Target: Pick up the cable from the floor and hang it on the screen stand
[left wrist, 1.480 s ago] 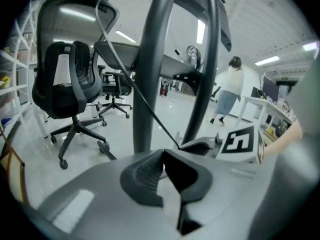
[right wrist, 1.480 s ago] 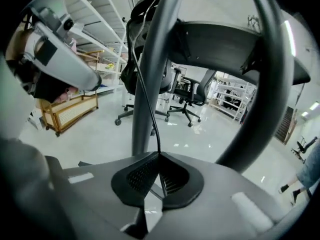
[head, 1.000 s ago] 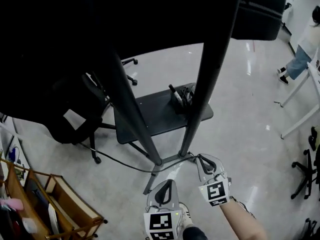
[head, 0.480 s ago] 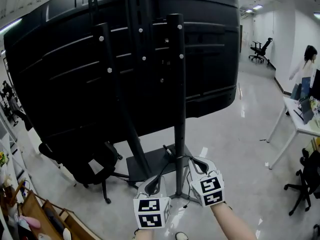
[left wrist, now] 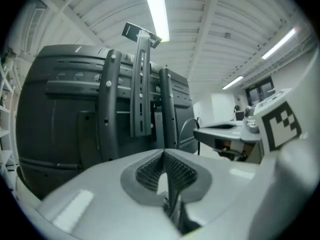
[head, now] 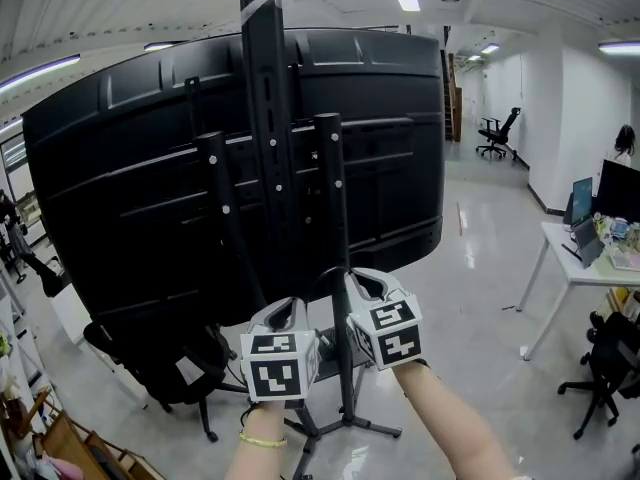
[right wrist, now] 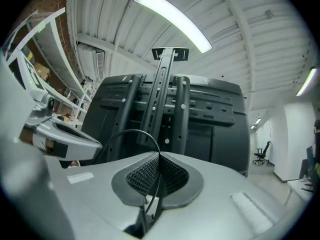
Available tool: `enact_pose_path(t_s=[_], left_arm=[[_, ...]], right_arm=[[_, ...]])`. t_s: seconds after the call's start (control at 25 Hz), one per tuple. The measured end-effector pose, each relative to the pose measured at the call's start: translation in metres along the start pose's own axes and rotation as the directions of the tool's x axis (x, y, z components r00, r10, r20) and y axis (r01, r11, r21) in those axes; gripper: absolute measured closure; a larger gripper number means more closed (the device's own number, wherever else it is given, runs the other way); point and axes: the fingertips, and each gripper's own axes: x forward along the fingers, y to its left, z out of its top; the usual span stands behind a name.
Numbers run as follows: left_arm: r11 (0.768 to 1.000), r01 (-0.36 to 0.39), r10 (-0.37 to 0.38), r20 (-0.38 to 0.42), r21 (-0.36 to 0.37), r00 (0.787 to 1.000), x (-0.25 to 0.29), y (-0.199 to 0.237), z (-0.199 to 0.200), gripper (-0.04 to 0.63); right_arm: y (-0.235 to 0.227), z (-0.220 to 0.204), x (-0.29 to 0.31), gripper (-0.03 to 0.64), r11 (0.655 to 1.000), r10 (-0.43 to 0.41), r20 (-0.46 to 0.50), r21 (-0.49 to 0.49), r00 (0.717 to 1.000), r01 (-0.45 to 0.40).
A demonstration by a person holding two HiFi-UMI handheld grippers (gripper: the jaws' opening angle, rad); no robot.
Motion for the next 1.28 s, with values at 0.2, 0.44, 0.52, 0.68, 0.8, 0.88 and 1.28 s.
enact_pose_path(t_s=[0.2, 0.44, 0.52, 0.68, 0.8, 0.88, 1.28], left_arm=[[0.999, -0.015, 0.011, 0.092, 0.049, 0.996, 0.015, 0.011, 0.076, 0.588], [0.990, -0.070, 0.043, 0.211, 0.123, 0.977, 0.037, 0.025, 0.181, 0.588], [0.988, -0.088, 0.055, 0.242, 0.128, 0.969, 0.042, 0.032, 0.210, 0.588], [0.989, -0.095, 0.061, 0.281, 0.111, 0.958, 0.054, 0.042, 0.245, 0.588], [0.988, -0.102, 0.063, 0.294, 0.119, 0.954, 0.067, 0.045, 0.256, 0.588], [0.988, -0.103, 0.064, 0.300, 0.115, 0.952, 0.074, 0.047, 0.259, 0.588], [0.992, -0.086, 0.058, 0.268, 0.097, 0.962, 0.094, 0.044, 0.243, 0.588]], right_arm=[[-0.027, 0.088, 0.016, 0.614, 0.999, -0.025, 0.110, 0.038, 0.994, 0.021], [-0.084, 0.199, 0.048, 0.612, 0.998, -0.068, 0.186, 0.011, 0.980, 0.067], [-0.103, 0.228, 0.064, 0.612, 0.995, -0.094, 0.181, -0.026, 0.979, 0.101], [-0.128, 0.265, 0.097, 0.612, 0.981, -0.125, 0.130, -0.130, 0.984, 0.142], [-0.139, 0.280, 0.120, 0.612, 0.961, -0.147, 0.073, -0.225, 0.986, 0.160], [-0.143, 0.281, 0.134, 0.612, 0.950, -0.152, 0.017, -0.273, 0.988, 0.150], [-0.153, 0.222, 0.137, 0.612, 0.896, -0.212, -0.101, -0.418, 0.972, 0.152]])
